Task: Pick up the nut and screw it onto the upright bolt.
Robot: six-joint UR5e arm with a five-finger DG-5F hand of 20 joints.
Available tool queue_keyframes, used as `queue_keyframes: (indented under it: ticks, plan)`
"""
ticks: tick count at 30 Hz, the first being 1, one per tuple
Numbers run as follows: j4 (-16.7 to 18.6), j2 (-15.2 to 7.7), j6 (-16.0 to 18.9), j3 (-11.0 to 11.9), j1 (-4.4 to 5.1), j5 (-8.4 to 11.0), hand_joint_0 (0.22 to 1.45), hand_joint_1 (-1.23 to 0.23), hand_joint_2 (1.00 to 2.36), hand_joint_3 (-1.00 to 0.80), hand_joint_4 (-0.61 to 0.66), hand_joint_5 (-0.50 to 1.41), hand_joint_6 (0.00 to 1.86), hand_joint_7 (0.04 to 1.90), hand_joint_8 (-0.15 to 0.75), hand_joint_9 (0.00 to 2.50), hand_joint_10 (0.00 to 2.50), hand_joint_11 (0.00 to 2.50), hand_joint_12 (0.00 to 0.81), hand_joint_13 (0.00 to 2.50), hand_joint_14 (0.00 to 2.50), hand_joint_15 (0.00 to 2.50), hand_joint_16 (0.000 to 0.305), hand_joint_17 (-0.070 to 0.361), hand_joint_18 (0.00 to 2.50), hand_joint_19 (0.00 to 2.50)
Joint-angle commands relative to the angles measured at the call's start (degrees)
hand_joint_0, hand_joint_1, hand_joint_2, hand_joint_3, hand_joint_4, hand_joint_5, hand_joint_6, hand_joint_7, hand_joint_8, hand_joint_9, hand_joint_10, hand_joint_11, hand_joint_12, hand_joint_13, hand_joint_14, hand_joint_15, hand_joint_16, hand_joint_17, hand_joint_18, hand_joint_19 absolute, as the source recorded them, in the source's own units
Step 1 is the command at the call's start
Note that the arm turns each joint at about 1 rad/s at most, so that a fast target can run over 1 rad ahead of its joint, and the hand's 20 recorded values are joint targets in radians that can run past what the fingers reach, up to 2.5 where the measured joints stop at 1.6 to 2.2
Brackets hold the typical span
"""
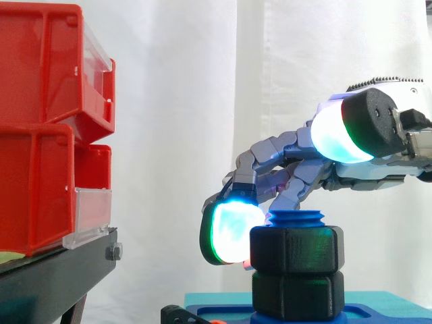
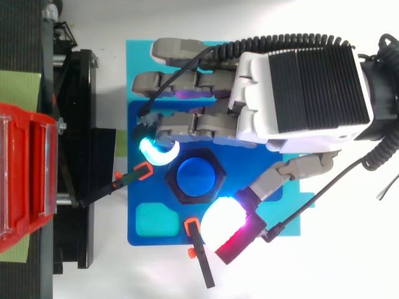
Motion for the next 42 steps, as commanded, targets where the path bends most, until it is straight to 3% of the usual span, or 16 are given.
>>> queue_keyframes:
  ticks: [1,10,20,42]
  plan:
    - [0.0,0.0,0.0,0.0,-0.31,-0.11,0.46,-0.11,1.00,-0.50,0.16,0.03,0.50,1.14,0.253,0.90,0.00,0.00,0.305,0.31,0.00,0.00,0.037,0.084,0.00,0.00]
    - [0.2,0.0,0.0,0.1,-1.01,-0.29,0.47,-0.14,1.00,-0.50,0.10,0.06,0.50,1.28,0.262,1.15,0.00,0.00,0.272,0.54,0.00,0.00,0.030,0.067,0.18,0.00]
    - [0.4,0.0,0.0,0.0,-1.18,-0.46,0.48,-0.18,1.00,-0.50,0.09,0.07,0.50,1.33,0.251,1.32,0.00,0.00,0.249,0.66,0.00,0.00,0.028,0.063,0.29,0.00]
    - [0.3,-0.1,-0.2,0.0,-1.18,-0.46,0.46,-0.20,1.00,-0.50,0.11,0.06,0.50,1.27,0.253,1.31,0.00,0.00,0.270,0.65,0.00,0.00,0.031,0.070,0.30,0.00]
